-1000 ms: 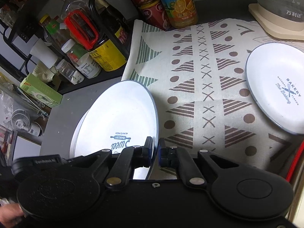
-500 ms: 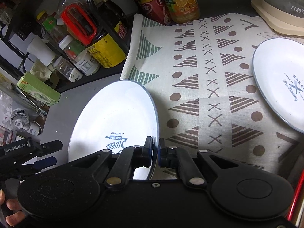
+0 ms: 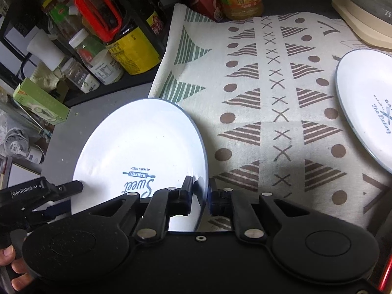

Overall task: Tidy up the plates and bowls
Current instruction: 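Open the right gripper and withdraw both grippers from the stacked plates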

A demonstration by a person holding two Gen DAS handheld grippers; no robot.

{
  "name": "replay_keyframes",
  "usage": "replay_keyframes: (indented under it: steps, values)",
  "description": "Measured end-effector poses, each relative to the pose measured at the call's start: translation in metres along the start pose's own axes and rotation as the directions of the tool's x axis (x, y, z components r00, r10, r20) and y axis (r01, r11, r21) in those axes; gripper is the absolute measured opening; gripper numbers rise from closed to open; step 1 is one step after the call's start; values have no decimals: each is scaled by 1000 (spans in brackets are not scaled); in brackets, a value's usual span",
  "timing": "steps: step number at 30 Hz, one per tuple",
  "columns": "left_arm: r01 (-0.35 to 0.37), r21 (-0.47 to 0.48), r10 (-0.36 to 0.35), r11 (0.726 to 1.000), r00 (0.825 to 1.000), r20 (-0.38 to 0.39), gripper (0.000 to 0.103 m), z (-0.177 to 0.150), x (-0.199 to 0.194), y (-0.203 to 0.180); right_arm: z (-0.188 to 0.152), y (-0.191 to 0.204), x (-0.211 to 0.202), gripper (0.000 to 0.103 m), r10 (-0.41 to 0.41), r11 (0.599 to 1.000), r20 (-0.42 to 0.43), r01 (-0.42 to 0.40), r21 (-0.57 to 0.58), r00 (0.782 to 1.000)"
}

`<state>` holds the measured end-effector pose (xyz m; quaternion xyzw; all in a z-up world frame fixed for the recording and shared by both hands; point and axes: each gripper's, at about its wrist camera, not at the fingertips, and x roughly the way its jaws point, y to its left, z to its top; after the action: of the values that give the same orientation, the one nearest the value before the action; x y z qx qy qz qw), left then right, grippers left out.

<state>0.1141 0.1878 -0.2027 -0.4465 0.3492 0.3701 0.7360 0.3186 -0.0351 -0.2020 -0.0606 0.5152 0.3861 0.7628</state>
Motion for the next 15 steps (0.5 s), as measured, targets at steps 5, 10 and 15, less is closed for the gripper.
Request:
replay_keyframes:
  steps: [5,10,15]
  values:
    - [58,-10,-58,998,998,3,30,1,0,-1,1,2,1,13,-7,1000,-4,7,-10,1000]
    - [93,-28,-93,995,996,-1,19,1,0,0,4,3,3,14,-10,1000,-16,10,-6,1000]
    - [105,-64,-105,992,994,-5,18,3,1,5,6,5,6,18,-6,1000,-34,6,-3,999]
